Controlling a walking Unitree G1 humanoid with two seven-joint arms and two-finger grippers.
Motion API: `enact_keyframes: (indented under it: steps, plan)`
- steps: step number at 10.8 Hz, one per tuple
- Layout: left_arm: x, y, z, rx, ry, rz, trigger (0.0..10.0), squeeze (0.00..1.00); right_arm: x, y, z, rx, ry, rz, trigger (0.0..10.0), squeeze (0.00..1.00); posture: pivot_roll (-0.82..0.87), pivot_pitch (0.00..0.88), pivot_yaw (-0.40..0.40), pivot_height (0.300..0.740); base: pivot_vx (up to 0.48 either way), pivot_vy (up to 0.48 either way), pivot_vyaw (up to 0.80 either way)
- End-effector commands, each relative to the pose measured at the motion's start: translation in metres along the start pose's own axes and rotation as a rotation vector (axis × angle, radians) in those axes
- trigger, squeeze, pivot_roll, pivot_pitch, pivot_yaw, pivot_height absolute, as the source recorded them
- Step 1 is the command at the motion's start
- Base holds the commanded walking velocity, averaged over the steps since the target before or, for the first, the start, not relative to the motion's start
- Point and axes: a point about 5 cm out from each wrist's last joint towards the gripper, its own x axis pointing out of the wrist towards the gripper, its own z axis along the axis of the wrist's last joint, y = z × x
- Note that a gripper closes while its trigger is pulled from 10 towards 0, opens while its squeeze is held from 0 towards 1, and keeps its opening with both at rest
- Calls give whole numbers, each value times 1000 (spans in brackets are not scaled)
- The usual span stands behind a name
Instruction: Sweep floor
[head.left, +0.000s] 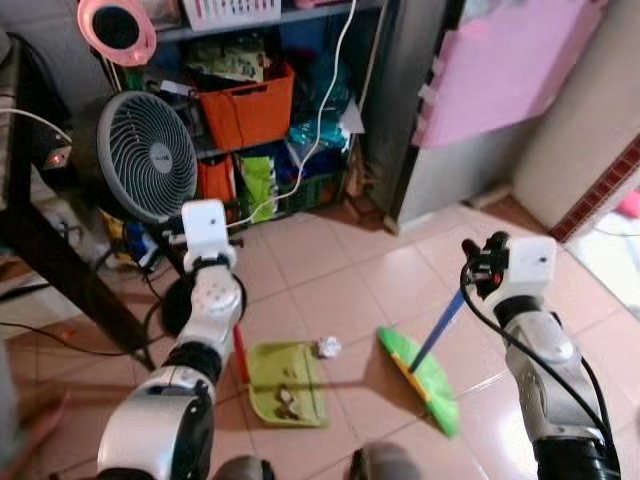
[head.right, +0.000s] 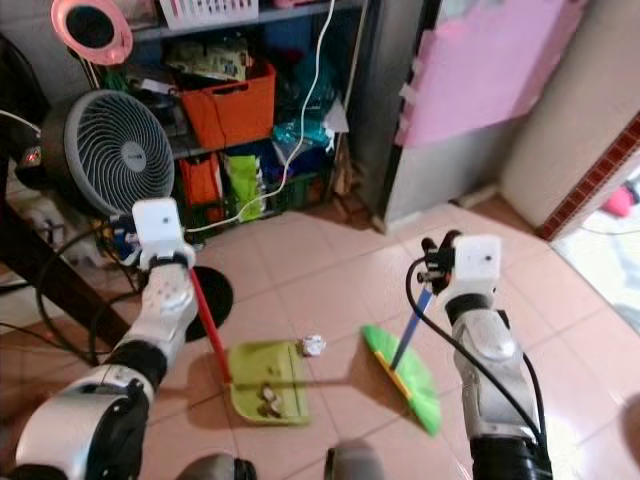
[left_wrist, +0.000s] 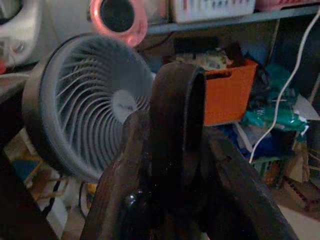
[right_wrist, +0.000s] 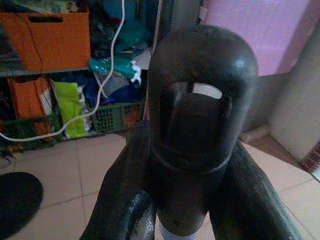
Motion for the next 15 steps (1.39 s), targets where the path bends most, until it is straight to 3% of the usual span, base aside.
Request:
enact_keyframes:
  steps: [1, 6, 10, 12, 14, 15]
  plan:
    - [3, -3, 8, -2, -39, -5, 10000, 0, 0, -2, 0, 13, -3, 4, 10000, 0, -206, 32, 25, 740, 296, 0, 0]
    - [11, 4, 12, 10, -36, 17, 10000, 0, 2, -2, 1, 31, -11, -10, 10000, 0, -211, 27, 27, 740, 346, 239, 0]
    - [13, 0, 15, 12, -46, 8, 10000, 0, 3, 0, 1, 56, -6, -9, 10000, 0, -215, 22, 28, 740, 0, 0, 0]
    - [9, -7, 14, 0, -46, -20, 10000, 0, 3, 7, -7, 124, 82, 79, 10000, 0, -215, 20, 26, 740, 0, 0, 0]
    - [9, -11, 15, -6, -47, -34, 10000, 0, 0, 22, -17, 154, 255, 272, 10000, 0, -222, 15, 27, 740, 0, 0, 0]
    - [9, -14, 17, -9, -48, -42, 10000, 0, 0, 24, -16, 138, 284, 305, 10000, 0, -228, 11, 28, 740, 0, 0, 0]
